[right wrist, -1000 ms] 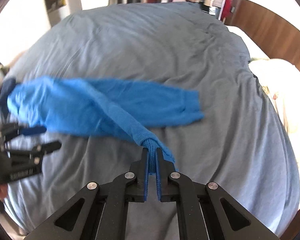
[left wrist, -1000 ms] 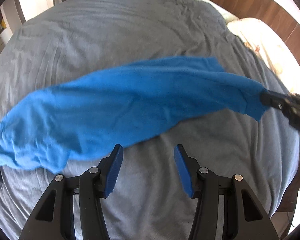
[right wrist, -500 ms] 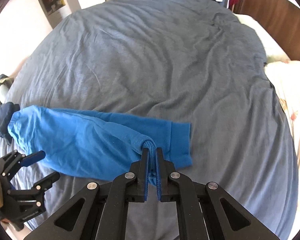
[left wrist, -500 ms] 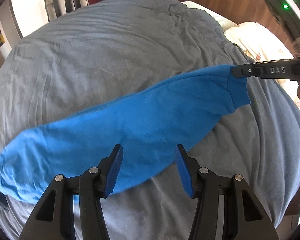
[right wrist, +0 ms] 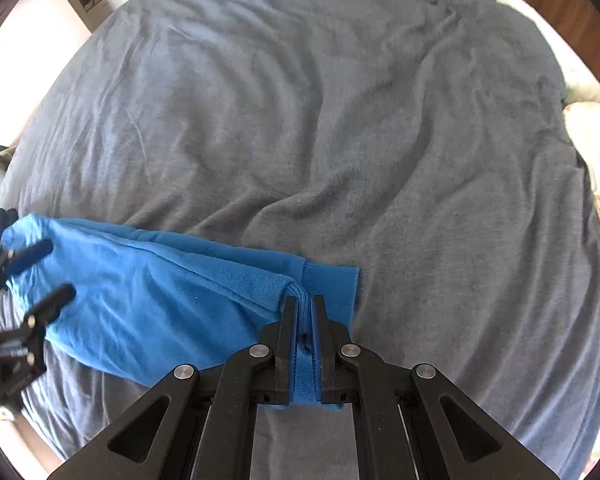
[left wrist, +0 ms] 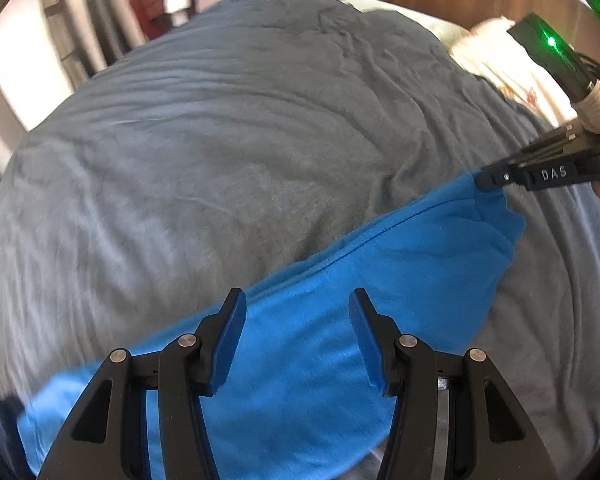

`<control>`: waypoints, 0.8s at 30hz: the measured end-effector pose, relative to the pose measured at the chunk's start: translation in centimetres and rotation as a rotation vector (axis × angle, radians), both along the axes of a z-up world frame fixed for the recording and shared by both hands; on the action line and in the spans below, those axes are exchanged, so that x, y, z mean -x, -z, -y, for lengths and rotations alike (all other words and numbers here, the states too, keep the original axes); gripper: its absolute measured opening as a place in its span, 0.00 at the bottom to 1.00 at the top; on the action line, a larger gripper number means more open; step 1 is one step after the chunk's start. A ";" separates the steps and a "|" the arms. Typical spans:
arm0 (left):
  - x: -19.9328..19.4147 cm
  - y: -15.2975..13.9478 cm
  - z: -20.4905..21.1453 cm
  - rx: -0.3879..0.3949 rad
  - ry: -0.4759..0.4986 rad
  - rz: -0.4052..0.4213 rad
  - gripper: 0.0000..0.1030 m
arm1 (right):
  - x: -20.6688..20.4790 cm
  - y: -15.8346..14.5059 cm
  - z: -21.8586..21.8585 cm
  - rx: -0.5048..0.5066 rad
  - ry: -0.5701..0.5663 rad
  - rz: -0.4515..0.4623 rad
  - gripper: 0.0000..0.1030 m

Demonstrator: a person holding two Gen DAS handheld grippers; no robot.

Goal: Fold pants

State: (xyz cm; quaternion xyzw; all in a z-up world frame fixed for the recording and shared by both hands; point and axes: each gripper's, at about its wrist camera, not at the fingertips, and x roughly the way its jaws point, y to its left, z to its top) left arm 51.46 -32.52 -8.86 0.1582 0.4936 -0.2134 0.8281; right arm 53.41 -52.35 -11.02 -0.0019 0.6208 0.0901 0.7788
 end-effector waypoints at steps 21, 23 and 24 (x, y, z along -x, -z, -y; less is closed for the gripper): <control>-6.0 3.5 2.9 -0.038 0.389 -0.236 0.30 | -1.2 2.1 0.1 0.020 -0.053 -0.024 0.07; -5.9 3.5 3.4 -0.044 0.422 -0.242 0.30 | -0.3 1.2 -0.1 0.037 -0.074 0.014 0.07; -5.9 3.6 3.7 -0.046 0.434 -0.250 0.30 | 0.1 0.8 -0.2 0.048 -0.085 0.027 0.07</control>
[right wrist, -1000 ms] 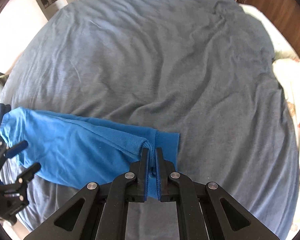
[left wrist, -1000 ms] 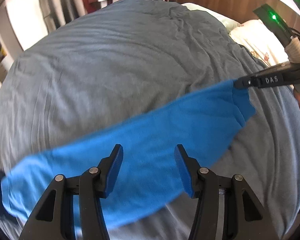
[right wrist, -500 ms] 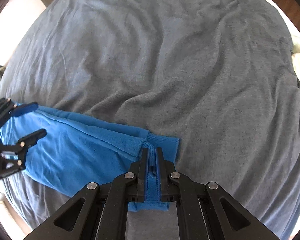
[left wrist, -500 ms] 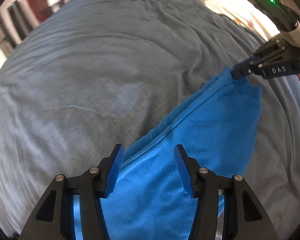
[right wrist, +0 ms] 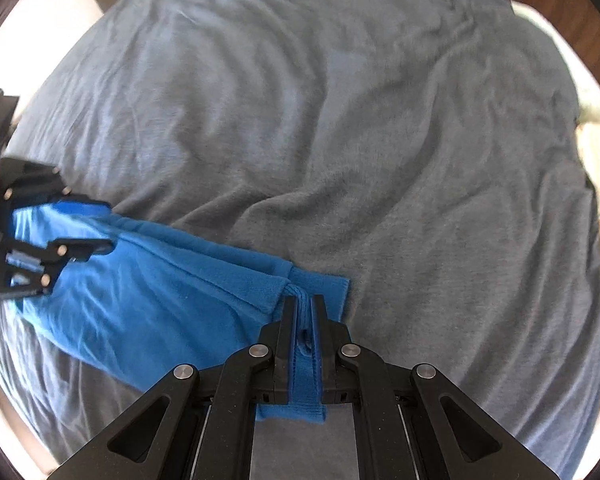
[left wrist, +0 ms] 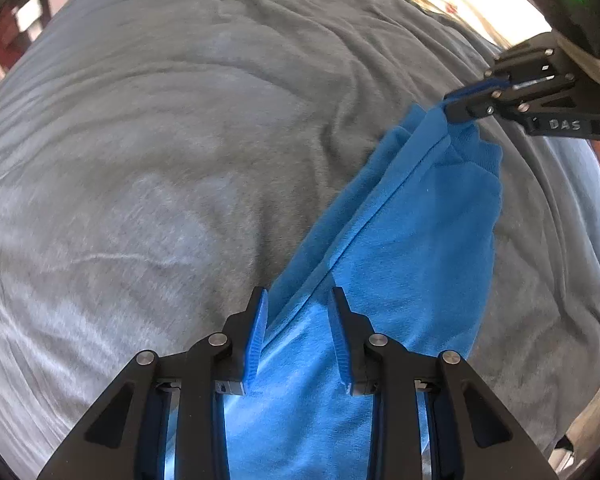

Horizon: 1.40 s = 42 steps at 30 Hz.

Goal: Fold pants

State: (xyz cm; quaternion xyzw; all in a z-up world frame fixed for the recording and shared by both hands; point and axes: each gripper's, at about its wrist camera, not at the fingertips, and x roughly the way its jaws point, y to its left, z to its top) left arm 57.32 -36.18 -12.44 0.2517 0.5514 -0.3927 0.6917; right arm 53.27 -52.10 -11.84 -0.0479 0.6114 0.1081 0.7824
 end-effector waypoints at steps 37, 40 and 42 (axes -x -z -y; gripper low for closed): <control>-1.3 -2.6 3.7 -0.029 -0.062 0.127 0.44 | 0.3 -0.6 3.9 0.026 0.180 0.035 0.27; -0.9 -4.6 5.2 0.035 -0.008 0.150 0.48 | 2.8 -2.0 4.7 -0.030 0.249 0.083 0.30; -0.6 -5.2 7.0 0.064 0.059 0.142 0.48 | 4.3 -2.2 5.7 -0.125 0.329 0.097 0.33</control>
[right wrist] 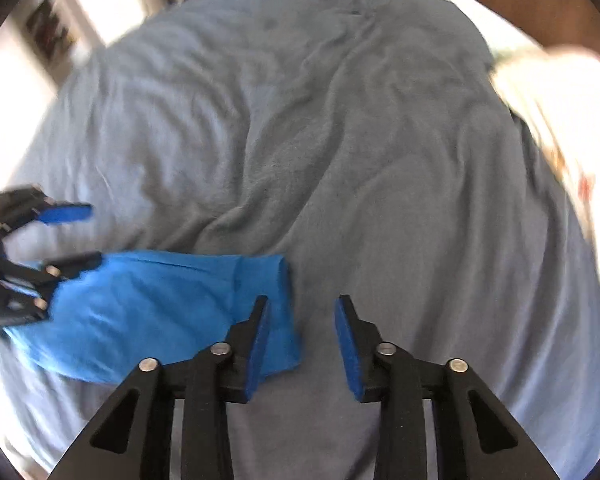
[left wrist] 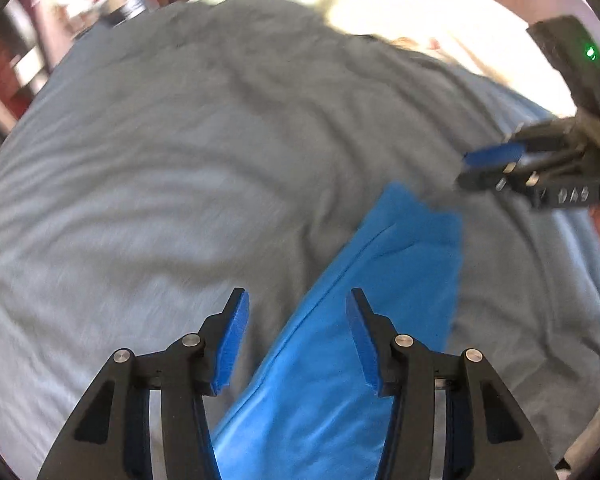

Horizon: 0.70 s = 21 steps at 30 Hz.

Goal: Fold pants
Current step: 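Grasp the same cuff with the left gripper beside the right gripper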

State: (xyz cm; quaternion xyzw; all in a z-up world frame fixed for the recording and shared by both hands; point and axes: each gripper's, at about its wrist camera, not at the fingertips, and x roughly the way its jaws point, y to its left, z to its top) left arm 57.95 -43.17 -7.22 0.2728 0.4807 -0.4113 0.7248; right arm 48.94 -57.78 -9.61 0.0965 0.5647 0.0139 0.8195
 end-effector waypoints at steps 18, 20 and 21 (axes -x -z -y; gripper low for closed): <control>-0.6 4.6 11.2 -0.062 0.323 -0.176 0.42 | 6.6 8.7 2.4 -0.536 0.641 0.002 0.33; -0.5 5.9 12.0 -0.101 0.351 -0.208 0.40 | 7.0 9.5 2.5 -0.571 0.661 0.001 0.33; -0.4 6.3 12.3 -0.115 0.358 -0.214 0.38 | 7.2 9.9 2.5 -0.576 0.670 -0.009 0.33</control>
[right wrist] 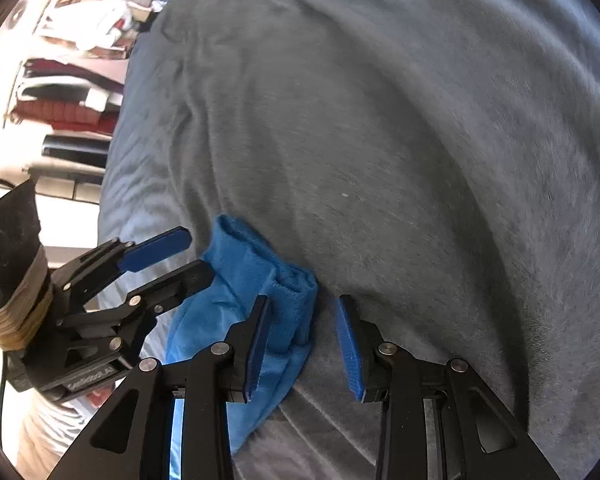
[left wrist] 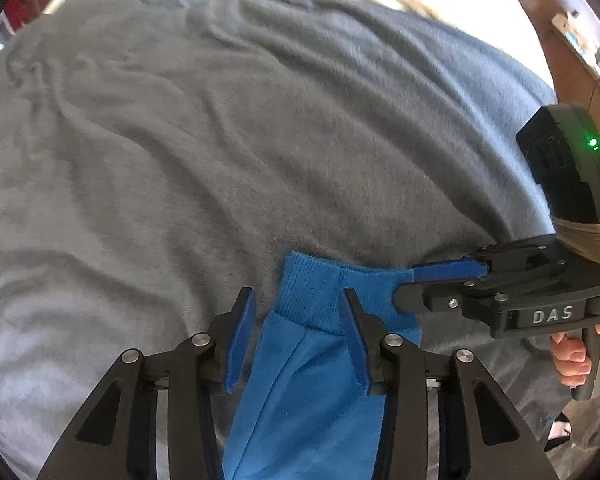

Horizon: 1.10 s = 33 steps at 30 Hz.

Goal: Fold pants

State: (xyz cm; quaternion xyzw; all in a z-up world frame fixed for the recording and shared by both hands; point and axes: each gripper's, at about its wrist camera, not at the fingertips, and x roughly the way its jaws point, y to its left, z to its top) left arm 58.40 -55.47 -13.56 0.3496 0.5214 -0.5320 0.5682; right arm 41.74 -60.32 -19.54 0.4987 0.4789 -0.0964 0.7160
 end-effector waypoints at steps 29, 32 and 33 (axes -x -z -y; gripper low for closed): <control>-1.7 -3.5 0.8 0.118 -0.099 -0.125 0.13 | -0.8 -4.4 1.0 0.054 -0.020 0.165 0.17; -0.9 -4.1 2.6 0.143 -0.078 -0.122 0.13 | 0.1 -5.8 1.9 0.113 0.001 0.165 0.16; -0.4 -4.1 3.3 0.148 -0.072 -0.122 0.13 | 0.3 -6.1 2.4 0.138 0.008 0.161 0.16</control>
